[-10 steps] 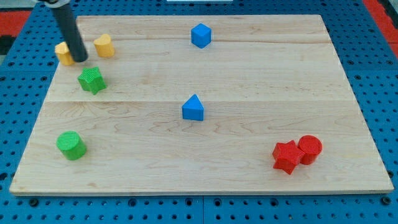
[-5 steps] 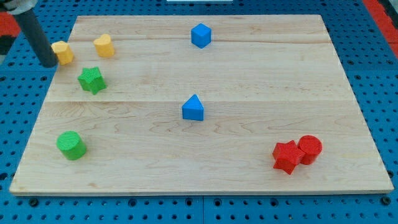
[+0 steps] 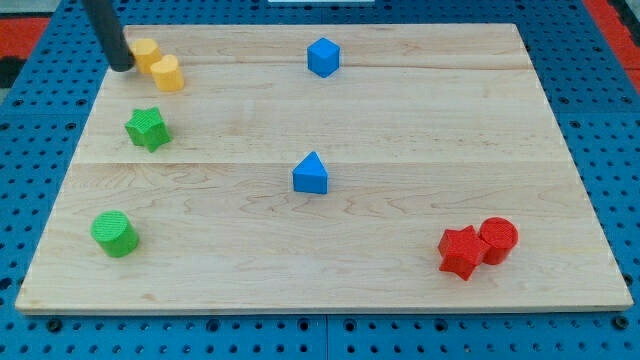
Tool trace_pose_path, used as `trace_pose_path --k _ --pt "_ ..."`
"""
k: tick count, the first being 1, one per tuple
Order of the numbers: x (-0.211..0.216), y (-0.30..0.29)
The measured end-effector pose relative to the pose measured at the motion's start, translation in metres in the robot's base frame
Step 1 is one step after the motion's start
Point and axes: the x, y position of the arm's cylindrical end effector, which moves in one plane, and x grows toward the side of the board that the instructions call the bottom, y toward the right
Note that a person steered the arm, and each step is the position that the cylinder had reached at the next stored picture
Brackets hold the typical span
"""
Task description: Push yellow hexagon towards top left
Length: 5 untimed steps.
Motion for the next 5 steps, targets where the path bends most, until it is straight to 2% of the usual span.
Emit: trace_pose_path --k 3,5 --pt "0.007 -0.012" --pt "0.008 0.042"
